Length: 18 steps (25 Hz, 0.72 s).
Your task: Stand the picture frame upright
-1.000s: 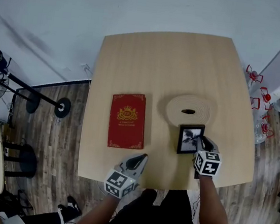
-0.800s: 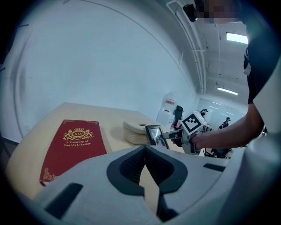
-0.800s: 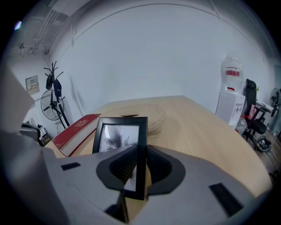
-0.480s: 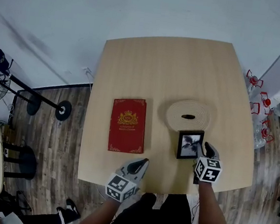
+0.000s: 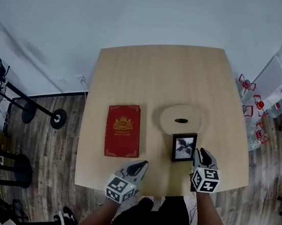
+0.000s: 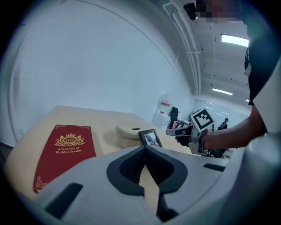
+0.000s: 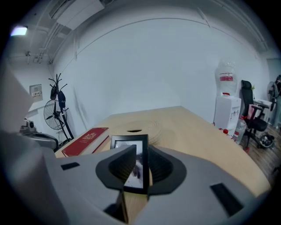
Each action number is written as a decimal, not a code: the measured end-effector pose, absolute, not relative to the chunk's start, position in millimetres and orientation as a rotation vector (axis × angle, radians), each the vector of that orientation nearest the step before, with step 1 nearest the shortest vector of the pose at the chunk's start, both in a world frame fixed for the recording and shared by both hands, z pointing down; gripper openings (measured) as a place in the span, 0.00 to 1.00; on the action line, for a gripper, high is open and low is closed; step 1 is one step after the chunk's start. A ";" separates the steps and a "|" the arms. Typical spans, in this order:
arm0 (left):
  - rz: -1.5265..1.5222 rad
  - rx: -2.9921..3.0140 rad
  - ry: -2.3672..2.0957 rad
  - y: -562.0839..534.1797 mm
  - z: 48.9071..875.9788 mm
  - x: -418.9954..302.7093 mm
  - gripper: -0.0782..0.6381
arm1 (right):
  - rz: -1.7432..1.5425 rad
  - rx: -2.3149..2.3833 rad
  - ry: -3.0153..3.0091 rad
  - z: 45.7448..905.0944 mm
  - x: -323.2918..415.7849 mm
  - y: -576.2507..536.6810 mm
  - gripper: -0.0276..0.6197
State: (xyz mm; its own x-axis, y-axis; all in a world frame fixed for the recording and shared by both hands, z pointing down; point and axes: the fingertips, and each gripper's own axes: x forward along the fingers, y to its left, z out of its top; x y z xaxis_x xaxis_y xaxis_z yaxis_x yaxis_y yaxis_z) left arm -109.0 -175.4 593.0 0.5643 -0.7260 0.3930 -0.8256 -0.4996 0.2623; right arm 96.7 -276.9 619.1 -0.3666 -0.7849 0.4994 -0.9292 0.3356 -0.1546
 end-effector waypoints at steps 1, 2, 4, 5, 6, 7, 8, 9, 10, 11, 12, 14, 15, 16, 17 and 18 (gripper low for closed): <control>0.320 2.387 -1.248 -175.9 591.8 -107.0 0.11 | 0.582 1.518 -2.276 614.3 95.9 -274.1 0.16; 0.319 2.394 -1.242 -176.2 590.4 -105.0 0.11 | 0.562 1.513 -2.282 609.6 95.3 -271.1 0.13; 0.315 2.411 -1.230 -176.9 586.1 -100.8 0.11 | 0.514 1.501 -2.292 599.0 94.0 -265.3 0.09; 0.314 2.420 -1.224 -177.2 583.7 -99.1 0.11 | 0.488 1.493 -2.298 593.2 92.8 -262.4 0.08; 0.313 2.428 -1.220 -177.4 581.5 -97.8 0.11 | 0.462 1.481 -2.304 587.6 91.1 -259.2 0.07; 0.311 2.435 -1.216 -177.5 579.6 -96.7 0.11 | 0.436 1.465 -2.310 582.4 88.8 -255.8 0.06; 0.308 2.441 -1.212 -177.7 577.9 -95.9 0.11 | 0.409 1.446 -2.314 577.5 85.9 -252.3 0.06; 0.304 2.448 -1.209 -177.8 576.5 -94.9 0.11 | 0.384 1.425 -2.316 572.7 82.8 -248.9 0.06; 0.300 2.455 -1.205 -177.9 575.1 -93.7 0.11 | 0.359 1.407 -2.319 567.7 79.9 -245.6 0.06; 0.298 2.463 -1.202 -177.8 573.4 -92.4 0.11 | 0.336 1.395 -2.321 562.4 77.9 -242.5 0.06; 0.297 2.472 -1.198 -177.8 571.5 -91.2 0.11 | 0.314 1.389 -2.324 556.6 76.6 -239.6 0.06; 0.294 2.490 -1.190 -178.2 566.6 -89.3 0.11 | 0.275 1.392 -2.334 543.0 74.5 -234.9 0.06; 0.292 2.499 -1.187 -178.7 563.8 -88.7 0.11 | 0.257 1.396 -2.340 536.3 73.5 -233.1 0.06; 0.289 2.507 -1.184 -179.2 560.9 -88.3 0.11 | 0.242 1.399 -2.345 530.3 72.5 -231.4 0.06; 0.286 2.514 -1.181 -179.5 558.4 -88.1 0.11 | 0.228 1.402 -2.348 525.6 71.5 -229.9 0.06; 0.283 2.520 -1.179 -179.4 556.5 -87.9 0.11 | 0.215 1.405 -2.348 522.2 70.8 -228.4 0.06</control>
State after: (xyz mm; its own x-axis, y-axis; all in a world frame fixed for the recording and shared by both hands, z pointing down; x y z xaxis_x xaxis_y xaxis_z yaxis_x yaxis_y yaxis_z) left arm -87.9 -179.4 556.5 0.6349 -0.7033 0.3198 -0.7719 -0.5957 0.2221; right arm 70.8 -228.4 522.2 -0.4185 -0.8113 0.4082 -0.8720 0.4846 0.0693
